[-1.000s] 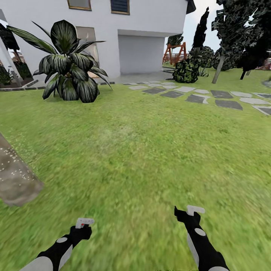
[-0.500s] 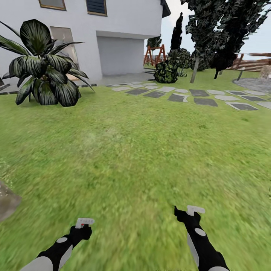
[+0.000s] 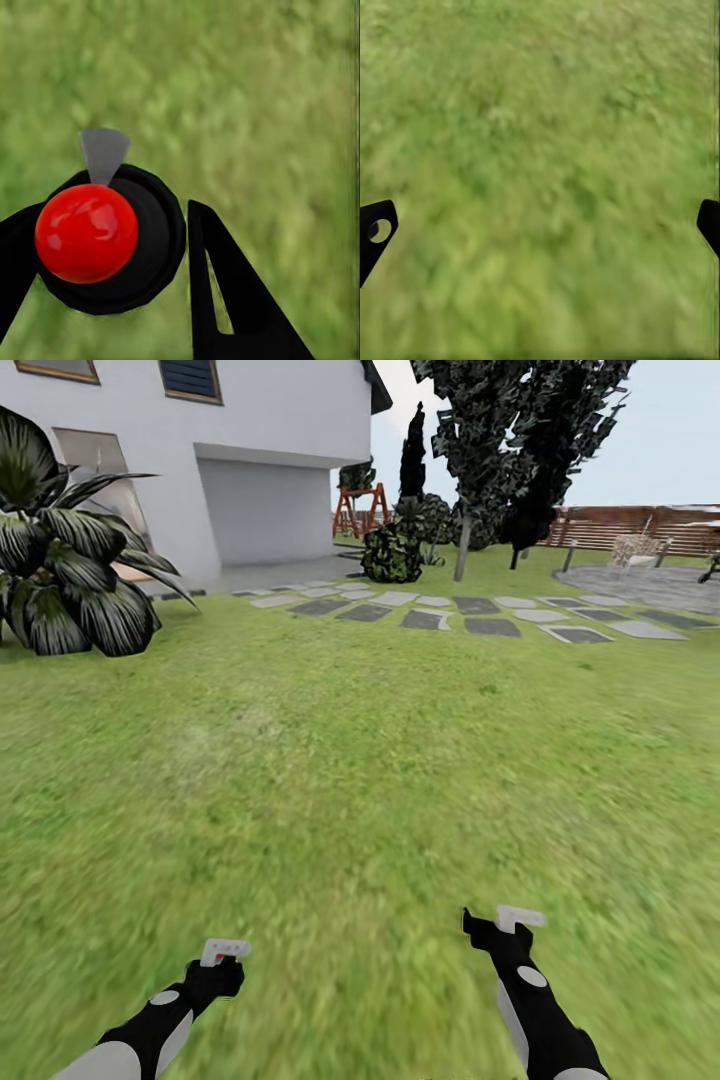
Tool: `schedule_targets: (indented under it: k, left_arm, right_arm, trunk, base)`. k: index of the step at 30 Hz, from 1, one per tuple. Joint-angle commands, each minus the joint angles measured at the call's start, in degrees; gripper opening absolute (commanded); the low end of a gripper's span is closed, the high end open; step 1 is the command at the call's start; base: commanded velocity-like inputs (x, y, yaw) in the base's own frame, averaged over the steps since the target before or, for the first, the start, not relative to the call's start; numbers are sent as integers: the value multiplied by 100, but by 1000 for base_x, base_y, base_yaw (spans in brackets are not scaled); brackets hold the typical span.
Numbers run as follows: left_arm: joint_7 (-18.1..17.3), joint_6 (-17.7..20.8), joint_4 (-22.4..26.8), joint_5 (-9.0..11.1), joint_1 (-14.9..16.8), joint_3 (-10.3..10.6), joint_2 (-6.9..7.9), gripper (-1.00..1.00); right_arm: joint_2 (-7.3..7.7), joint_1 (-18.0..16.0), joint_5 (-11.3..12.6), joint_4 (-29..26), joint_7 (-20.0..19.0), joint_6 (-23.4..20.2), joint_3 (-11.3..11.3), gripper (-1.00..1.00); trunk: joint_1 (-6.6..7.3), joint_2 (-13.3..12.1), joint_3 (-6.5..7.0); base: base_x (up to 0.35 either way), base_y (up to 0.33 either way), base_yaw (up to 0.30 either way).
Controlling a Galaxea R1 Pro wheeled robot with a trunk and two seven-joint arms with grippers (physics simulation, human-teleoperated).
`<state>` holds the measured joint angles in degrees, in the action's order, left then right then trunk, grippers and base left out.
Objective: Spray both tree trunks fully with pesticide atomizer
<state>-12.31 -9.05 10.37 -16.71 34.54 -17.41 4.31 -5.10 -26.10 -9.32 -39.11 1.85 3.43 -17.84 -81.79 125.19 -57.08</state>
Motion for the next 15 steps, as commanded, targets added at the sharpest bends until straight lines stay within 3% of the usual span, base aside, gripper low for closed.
schedule_targets:
  k: [1,11,15]
  left_arm:
    - [0,3,0,1,0,1,-2,-100]
    - [0,9,0,1,0,1,0,-100]
    - [0,9,0,1,0,1,0,-100]
  right_arm:
    - [0,0,0,0,0,0,0,100]
    - [0,0,0,0,7,8,0,100]
    - [0,0,8,2,23,168,-8,100]
  trunk:
    - [0,0,4]
    - [220,-401,202]
    - [307,-562,274]
  base:
    - [0,0,-290]
    - [0,0,-295]
    - [0,0,-93]
